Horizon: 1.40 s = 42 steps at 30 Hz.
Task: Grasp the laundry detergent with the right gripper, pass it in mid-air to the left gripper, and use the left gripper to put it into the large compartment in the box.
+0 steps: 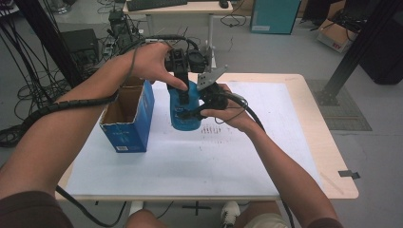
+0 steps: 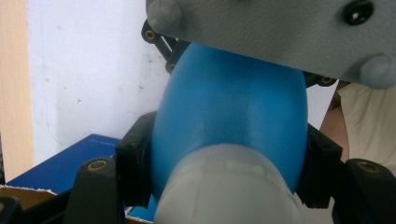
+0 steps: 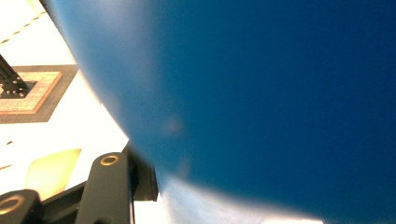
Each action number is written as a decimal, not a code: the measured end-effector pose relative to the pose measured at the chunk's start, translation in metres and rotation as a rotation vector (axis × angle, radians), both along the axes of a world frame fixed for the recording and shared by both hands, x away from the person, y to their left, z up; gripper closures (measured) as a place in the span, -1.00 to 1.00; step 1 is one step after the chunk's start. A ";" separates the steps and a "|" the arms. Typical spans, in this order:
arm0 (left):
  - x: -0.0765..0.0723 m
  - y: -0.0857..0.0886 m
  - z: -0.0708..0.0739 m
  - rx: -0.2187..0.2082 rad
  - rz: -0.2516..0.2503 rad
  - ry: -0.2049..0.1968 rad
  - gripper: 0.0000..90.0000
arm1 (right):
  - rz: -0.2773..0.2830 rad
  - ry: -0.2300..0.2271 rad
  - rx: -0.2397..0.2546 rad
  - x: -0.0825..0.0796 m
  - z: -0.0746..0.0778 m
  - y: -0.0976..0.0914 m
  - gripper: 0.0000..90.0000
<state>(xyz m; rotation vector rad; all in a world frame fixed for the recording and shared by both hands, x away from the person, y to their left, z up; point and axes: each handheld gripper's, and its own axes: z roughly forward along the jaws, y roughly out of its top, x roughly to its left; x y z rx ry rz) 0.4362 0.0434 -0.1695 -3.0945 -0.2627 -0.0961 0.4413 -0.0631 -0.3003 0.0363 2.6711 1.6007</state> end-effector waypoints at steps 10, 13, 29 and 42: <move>0.000 -0.001 0.000 -0.006 -0.005 -0.013 -0.20 | 0.002 0.002 -0.001 0.001 0.000 -0.002 -0.07; 0.000 -0.001 0.001 -0.005 0.002 0.001 -0.20 | 0.001 0.003 0.000 0.001 0.001 -0.003 -0.08; 0.001 0.001 0.003 -0.024 0.046 -0.008 -0.20 | -0.063 -0.012 -0.021 0.000 0.001 -0.013 -0.48; 0.010 0.013 0.023 -0.005 0.173 -0.036 -0.20 | -0.324 0.067 -0.105 -0.001 -0.003 -0.059 -0.80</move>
